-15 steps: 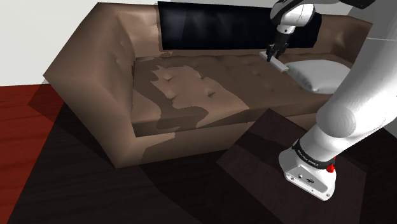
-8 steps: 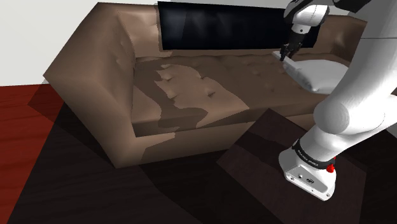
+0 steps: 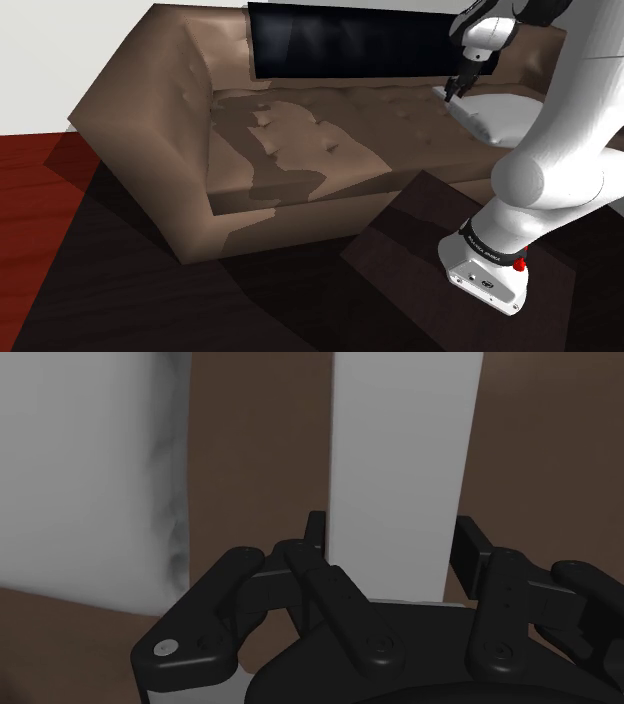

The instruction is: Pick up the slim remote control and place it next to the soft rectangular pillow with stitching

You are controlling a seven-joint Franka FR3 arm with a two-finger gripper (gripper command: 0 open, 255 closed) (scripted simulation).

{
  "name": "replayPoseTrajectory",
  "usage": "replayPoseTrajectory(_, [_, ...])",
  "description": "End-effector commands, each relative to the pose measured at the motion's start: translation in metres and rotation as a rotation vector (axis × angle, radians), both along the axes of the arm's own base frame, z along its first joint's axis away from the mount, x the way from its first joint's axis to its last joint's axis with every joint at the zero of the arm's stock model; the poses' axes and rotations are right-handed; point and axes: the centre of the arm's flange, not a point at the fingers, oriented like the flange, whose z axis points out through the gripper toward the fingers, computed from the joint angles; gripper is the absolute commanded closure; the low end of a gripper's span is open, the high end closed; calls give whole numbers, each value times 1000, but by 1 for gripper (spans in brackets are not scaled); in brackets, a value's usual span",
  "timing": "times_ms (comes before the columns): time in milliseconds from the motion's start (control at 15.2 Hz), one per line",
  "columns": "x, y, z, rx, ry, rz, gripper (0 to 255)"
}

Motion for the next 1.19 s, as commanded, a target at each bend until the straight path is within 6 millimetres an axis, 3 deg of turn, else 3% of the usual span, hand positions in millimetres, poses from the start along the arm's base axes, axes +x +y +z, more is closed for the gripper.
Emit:
replayPoseTrajectory(0, [-1,0,-11,-1,0,0,255])
replayPoseTrajectory(1122, [-1,0,-100,-1,0,0,255])
